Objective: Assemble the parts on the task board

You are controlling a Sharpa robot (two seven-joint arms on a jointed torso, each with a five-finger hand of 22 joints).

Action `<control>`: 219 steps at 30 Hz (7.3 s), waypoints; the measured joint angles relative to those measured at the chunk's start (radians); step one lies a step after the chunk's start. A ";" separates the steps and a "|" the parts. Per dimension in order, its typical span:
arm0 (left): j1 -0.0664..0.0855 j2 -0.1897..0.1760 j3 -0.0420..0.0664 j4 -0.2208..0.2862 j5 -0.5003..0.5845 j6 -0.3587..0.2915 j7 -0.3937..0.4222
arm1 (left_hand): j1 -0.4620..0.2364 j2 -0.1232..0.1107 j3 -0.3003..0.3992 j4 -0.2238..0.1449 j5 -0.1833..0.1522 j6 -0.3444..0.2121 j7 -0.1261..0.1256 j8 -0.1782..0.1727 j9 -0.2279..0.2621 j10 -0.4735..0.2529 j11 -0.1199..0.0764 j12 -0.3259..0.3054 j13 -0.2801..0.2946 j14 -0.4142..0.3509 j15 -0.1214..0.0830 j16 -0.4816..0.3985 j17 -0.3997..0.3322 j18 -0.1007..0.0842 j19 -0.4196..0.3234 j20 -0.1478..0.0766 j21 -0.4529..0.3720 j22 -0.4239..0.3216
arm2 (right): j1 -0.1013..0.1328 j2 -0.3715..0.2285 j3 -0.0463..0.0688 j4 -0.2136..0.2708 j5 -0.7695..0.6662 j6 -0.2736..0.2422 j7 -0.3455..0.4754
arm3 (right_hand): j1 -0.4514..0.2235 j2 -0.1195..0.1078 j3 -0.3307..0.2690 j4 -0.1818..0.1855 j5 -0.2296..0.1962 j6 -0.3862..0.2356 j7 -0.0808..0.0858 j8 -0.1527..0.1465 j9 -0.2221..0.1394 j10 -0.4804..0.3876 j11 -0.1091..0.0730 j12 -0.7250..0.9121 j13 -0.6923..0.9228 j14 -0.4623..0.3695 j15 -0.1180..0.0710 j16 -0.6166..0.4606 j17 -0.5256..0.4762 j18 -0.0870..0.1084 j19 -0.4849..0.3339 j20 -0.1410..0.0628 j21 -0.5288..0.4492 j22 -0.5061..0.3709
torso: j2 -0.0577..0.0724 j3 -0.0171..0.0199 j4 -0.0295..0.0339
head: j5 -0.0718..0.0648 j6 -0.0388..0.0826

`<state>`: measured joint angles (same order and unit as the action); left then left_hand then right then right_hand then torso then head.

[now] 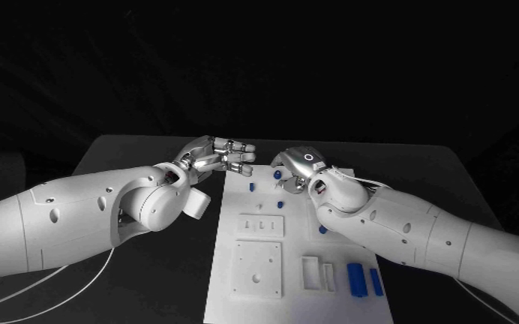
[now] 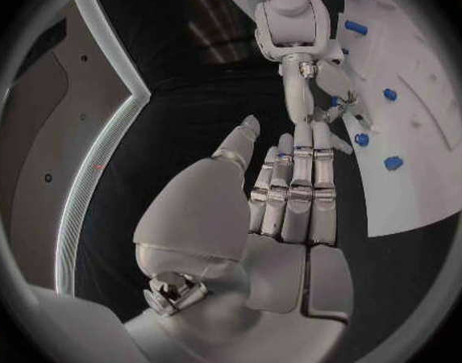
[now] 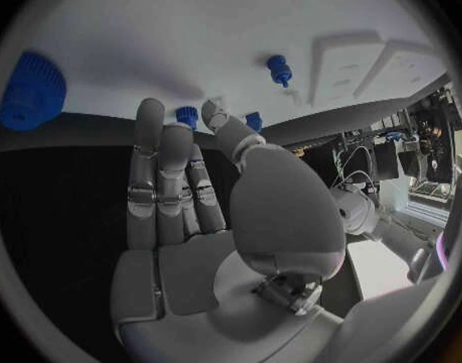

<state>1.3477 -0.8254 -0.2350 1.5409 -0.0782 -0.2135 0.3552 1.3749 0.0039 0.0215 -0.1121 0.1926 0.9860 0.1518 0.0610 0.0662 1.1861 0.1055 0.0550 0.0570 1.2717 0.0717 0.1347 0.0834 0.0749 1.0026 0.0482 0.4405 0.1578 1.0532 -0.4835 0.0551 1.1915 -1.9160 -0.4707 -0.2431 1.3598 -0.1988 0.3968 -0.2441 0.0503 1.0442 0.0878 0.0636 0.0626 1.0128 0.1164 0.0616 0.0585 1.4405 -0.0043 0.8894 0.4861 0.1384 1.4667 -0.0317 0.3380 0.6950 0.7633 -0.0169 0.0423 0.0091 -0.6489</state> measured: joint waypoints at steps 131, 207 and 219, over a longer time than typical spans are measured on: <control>0.000 0.005 -0.003 -0.056 -0.004 0.011 -0.010 | -0.004 0.004 0.000 -0.006 0.000 -0.008 0.003 0.000 0.000 -0.004 0.004 0.000 0.000 0.000 0.000 0.000 0.000 0.000 -0.004 0.004 0.008 -0.009 | -0.018 -0.146 0.142 -0.039 0.224 0.295 0.063 | -0.131 0.049 -0.021 0.048 0.283 0.097 -0.003 -0.006 0.003 0.278 -0.127 1.142 1.132 0.018 -0.059 0.260 0.644 -0.039 -0.002 -0.049 0.107 0.382 | -0.019 0.0153 -0.0337 | 0.007 -0.020; 0.000 0.021 -0.003 -0.061 -0.011 0.011 -0.019 | -0.008 0.016 0.012 -0.018 0.004 -0.007 0.003 0.000 0.000 -0.004 0.004 0.000 0.000 0.000 0.000 0.000 0.000 0.000 -0.014 0.004 0.028 -0.007 | -0.040 0.022 0.043 0.042 0.003 0.137 -0.053 | -0.111 0.018 -0.056 0.171 0.178 0.096 -0.006 0.000 0.005 0.292 -0.127 1.115 1.123 0.021 -0.062 0.244 0.611 -0.039 -0.002 -0.056 0.089 0.393 | -0.017 0.0165 -0.0335 | 0.022 -0.021; 0.000 0.021 -0.003 -0.062 -0.012 0.011 -0.019 | -0.008 0.016 0.012 -0.018 0.004 -0.007 0.003 0.000 0.000 -0.004 0.004 0.000 0.000 0.000 0.000 0.000 0.000 0.000 -0.014 0.004 0.028 -0.007 | -0.039 0.032 0.038 0.020 0.012 0.138 -0.050 | -0.208 0.011 -0.127 0.335 0.056 0.027 0.005 0.002 0.003 0.270 -0.120 1.098 1.094 0.021 -0.062 0.227 0.599 -0.039 -0.002 -0.056 0.060 0.374 | -0.018 0.0165 -0.0347 | 0.022 -0.022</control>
<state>1.3477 -0.8041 -0.2380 1.4787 -0.0898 -0.2029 0.3359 1.3672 0.0198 0.0338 -0.1300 0.1966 0.9788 0.1552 0.0609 0.0662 1.1825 0.1091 0.0550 0.0570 1.2717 0.0717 0.1347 0.0831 0.0753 0.9881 0.0517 0.4683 0.1505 1.0142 -0.4517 0.0930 1.2116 -1.9044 -0.3329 -0.2930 1.1521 -0.1879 0.2702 0.0904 0.1062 1.0713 0.0929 0.0658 0.0660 1.2825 -0.0034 1.1598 1.1529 1.4612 -0.0660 1.1161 1.0848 0.0991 1.4650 -0.0876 0.3982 1.0691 0.7457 -0.0004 0.0076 0.0313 -0.6710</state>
